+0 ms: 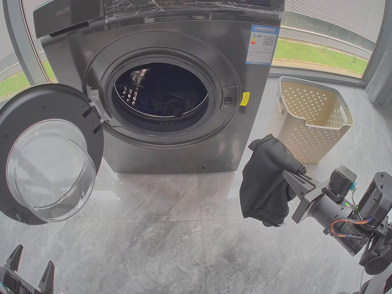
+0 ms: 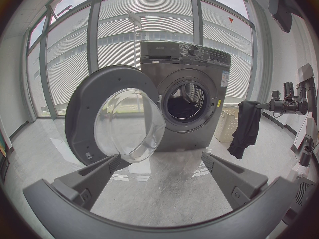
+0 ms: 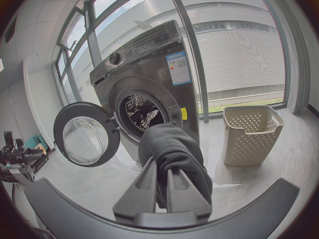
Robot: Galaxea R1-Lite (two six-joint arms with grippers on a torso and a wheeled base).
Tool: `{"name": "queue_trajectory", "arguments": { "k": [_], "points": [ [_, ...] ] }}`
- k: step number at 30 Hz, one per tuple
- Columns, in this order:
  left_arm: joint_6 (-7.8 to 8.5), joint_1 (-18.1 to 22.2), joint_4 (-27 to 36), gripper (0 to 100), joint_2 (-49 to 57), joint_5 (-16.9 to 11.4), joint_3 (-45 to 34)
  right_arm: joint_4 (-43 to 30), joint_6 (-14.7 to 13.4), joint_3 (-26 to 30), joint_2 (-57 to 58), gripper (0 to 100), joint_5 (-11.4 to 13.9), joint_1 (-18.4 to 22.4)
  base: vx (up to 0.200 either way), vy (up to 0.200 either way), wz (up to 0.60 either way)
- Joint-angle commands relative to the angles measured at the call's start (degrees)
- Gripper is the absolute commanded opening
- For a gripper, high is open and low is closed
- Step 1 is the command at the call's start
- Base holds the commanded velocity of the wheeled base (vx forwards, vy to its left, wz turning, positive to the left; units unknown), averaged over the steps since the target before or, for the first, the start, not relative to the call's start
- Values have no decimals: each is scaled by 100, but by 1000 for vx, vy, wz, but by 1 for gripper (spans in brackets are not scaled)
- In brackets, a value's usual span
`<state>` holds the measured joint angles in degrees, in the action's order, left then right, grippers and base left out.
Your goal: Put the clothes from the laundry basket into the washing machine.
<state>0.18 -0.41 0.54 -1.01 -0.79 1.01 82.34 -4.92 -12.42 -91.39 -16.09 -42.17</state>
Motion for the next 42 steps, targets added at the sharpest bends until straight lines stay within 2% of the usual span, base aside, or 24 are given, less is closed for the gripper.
{"name": "queue_trajectory", "arguments": {
  "k": [1, 7, 10, 21, 28, 29, 32, 38, 40, 42],
  "points": [
    [-1, -2, -1, 100, 57, 0, -84, 151, 44, -23, 34, 0, -17, -11, 0, 0, 0],
    [-9, -2, -1, 100, 57, 0, -84, 178, 150, -50, -10, 0, -122, 68, 0, 0, 0],
    [-9, -2, -1, 100, 57, 0, -84, 178, 167, -76, -63, 0, -298, 68, 0, 0, 0],
    [-1, -2, -1, 100, 57, 0, -84, 239, 176, -59, -300, 0, -324, 86, 0, 0, 0],
    [-1, -2, -1, 100, 57, 0, -84, 178, 167, -155, -318, 0, -412, 24, 0, 200, 0],
    [8, -2, -1, 100, 57, 0, -84, 195, 106, -261, -388, 0, -544, 7, 0, 200, 0],
    [8, -2, -10, 100, 66, 0, -84, 222, 0, -278, -520, 0, -606, -46, 0, 67, 0],
    [26, -2, -10, 100, 66, 0, -92, 257, -61, -428, -608, 0, -614, -160, 0, 0, 0],
    [26, 6, -10, 100, 66, 9, -92, 257, -281, -568, -748, 0, -623, -169, 0, 0, 0],
    [17, 6, -10, 100, 66, 27, -92, 257, -334, -603, -810, 0, -623, -169, 0, 0, 0]
  ]
}}
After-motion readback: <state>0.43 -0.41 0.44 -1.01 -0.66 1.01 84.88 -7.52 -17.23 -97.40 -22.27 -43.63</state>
